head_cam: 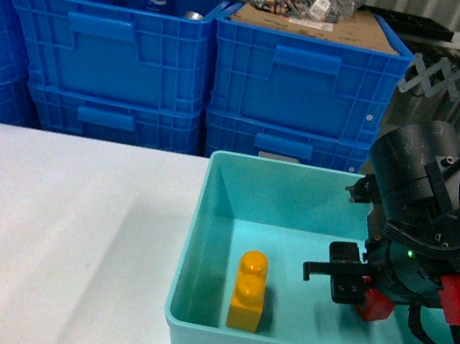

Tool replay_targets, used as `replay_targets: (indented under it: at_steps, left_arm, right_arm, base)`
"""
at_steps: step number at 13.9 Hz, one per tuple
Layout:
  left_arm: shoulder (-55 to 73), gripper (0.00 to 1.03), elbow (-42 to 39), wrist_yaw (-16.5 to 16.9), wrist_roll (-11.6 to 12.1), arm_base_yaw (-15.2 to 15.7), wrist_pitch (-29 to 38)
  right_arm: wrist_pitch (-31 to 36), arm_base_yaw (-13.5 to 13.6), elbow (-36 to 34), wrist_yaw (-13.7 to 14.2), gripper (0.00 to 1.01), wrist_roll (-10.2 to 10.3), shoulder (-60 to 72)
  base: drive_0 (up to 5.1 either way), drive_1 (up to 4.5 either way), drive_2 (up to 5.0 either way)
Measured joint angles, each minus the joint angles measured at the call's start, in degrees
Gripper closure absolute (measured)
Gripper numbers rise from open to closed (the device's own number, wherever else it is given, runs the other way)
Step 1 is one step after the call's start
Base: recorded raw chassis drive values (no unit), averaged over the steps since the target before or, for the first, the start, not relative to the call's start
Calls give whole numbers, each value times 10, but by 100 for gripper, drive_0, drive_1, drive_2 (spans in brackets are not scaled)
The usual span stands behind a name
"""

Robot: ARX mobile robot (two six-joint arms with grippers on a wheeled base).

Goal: Pick red block from blue box to shelf

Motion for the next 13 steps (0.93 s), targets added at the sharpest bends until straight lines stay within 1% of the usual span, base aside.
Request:
replay_targets:
  at_steps: [1, 2, 3, 5, 6, 7, 8, 9, 10, 12, 13]
  left_arm:
    - [0, 5, 0, 0, 0, 0, 0]
    - [0, 5, 0, 0, 0, 0, 0]
    - [0, 5, 0, 0, 0, 0, 0]
    - [0, 5, 0, 0, 0, 0, 0]
    - [0, 5, 0, 0, 0, 0, 0]
    - [0, 5, 0, 0, 0, 0, 0]
    - [0, 5, 0, 0, 0, 0, 0]
    - [0, 5, 0, -1, 0, 0, 0]
    - [0, 5, 0, 0, 0, 0, 0]
    - [0, 5, 0, 0, 0, 0, 0]
    - [0, 5, 0, 0, 0, 0, 0]
  right_arm:
    - [10, -2, 0, -7, 68, 2, 0]
    - [20, -4, -2, -9, 72, 3, -3]
    - [27, -6, -15, -20, 72, 4, -19]
    - [66, -7, -63, -34, 72, 3, -97]
    - [107, -7, -98, -36, 72, 0, -155]
    - [169, -7, -150, -35, 72, -8, -238]
    - [282, -21, -278, 3, 72, -60, -428]
    - [455, -49, -404, -47, 72, -81, -509]
    - [476, -84, -482, -72, 72, -81, -583]
    - [468, -102, -523, -91, 72, -81, -628]
    - [454, -109, -548, -106, 72, -81, -657]
  base:
    - [0, 0, 0]
    - [0, 0, 0]
    - [0, 0, 0]
    - [0, 0, 0]
    - [0, 0, 0]
    - [0, 0, 0]
    - [0, 0, 0]
    - [0, 0, 0]
    - [0, 0, 0]
    - [0, 0, 0]
    - [0, 0, 0]
